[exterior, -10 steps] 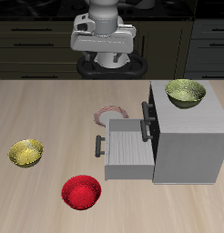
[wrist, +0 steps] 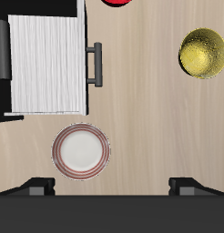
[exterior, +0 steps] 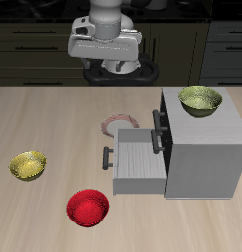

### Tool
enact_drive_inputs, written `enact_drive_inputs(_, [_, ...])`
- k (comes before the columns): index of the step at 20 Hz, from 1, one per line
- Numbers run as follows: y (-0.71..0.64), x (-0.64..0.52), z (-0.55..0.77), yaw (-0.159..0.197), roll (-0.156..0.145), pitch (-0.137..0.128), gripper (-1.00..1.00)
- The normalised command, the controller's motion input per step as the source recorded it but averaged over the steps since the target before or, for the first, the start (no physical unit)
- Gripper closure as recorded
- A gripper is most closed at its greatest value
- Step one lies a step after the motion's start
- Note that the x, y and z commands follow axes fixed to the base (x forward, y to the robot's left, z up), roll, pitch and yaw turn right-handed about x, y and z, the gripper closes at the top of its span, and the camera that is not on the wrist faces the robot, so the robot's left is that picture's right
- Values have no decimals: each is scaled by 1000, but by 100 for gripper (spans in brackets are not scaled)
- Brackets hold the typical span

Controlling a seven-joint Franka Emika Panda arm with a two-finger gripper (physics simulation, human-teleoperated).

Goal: Close the bottom drawer of the white cabinet

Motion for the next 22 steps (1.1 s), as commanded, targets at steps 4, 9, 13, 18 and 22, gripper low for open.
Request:
enact_drive_inputs(4, [-77, 177, 135, 15, -11, -29, -100])
enact_drive_inputs(9, [-219, 273, 158, 28, -31, -12, -100])
enact_drive_inputs(13, [-119, 220, 17, 42, -14, -1, -100])
enact_drive_inputs(18, [-148, 232, 71, 17, -17, -2, -100])
enact_drive_inputs(22, [-57, 229, 199, 67, -9, -33, -100])
